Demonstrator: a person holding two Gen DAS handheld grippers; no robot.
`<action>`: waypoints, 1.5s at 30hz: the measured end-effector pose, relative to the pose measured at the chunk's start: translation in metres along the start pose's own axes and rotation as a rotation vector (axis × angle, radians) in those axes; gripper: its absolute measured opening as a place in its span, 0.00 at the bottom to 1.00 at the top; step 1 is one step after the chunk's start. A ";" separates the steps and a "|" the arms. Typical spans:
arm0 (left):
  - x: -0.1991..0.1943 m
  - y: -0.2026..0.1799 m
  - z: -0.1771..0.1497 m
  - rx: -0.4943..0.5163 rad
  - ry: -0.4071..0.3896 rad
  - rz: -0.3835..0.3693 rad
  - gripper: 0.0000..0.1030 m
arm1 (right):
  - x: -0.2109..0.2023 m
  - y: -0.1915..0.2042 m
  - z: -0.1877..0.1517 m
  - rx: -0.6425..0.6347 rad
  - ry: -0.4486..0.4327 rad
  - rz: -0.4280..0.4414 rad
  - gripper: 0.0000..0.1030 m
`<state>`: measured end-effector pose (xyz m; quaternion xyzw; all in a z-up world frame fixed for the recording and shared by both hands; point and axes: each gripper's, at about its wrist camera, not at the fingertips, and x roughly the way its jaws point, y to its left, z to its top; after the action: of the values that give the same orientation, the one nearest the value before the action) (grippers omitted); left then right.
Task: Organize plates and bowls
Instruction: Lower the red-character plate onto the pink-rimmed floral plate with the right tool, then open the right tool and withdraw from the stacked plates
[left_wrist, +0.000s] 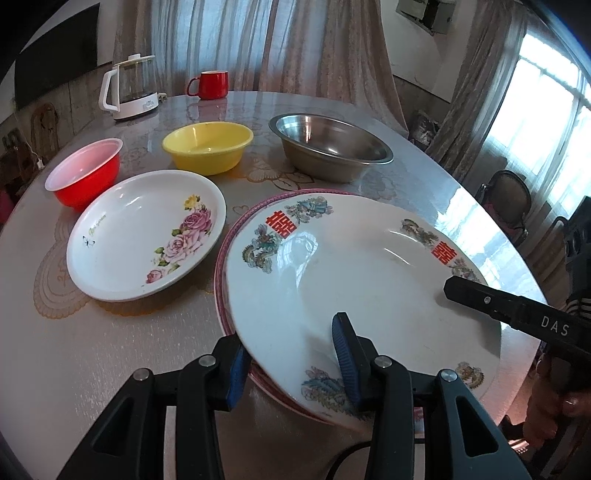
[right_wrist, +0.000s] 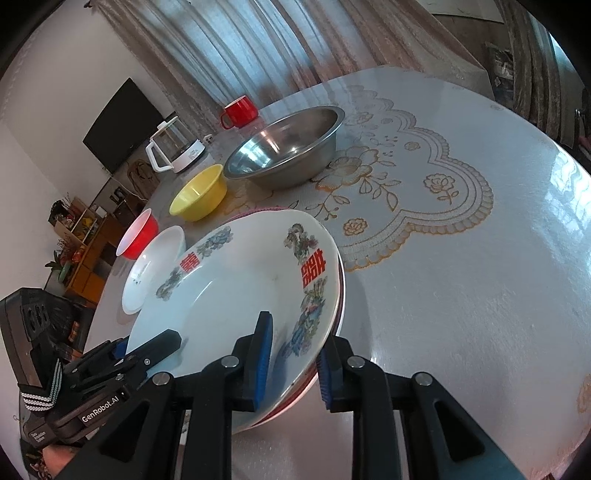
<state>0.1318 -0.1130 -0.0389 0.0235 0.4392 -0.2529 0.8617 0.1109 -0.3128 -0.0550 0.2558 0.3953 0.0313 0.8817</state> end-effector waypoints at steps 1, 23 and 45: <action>-0.001 0.000 -0.001 -0.002 0.003 -0.007 0.42 | -0.001 -0.001 0.000 0.007 0.002 0.005 0.22; -0.017 -0.008 -0.014 0.064 -0.035 0.033 0.41 | -0.019 -0.002 -0.023 0.001 0.013 -0.015 0.21; -0.021 0.010 -0.015 0.014 -0.057 0.073 0.42 | -0.016 0.026 -0.030 -0.142 -0.001 -0.139 0.30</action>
<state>0.1150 -0.0917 -0.0339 0.0384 0.4114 -0.2248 0.8825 0.0827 -0.2821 -0.0484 0.1647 0.4085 -0.0022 0.8978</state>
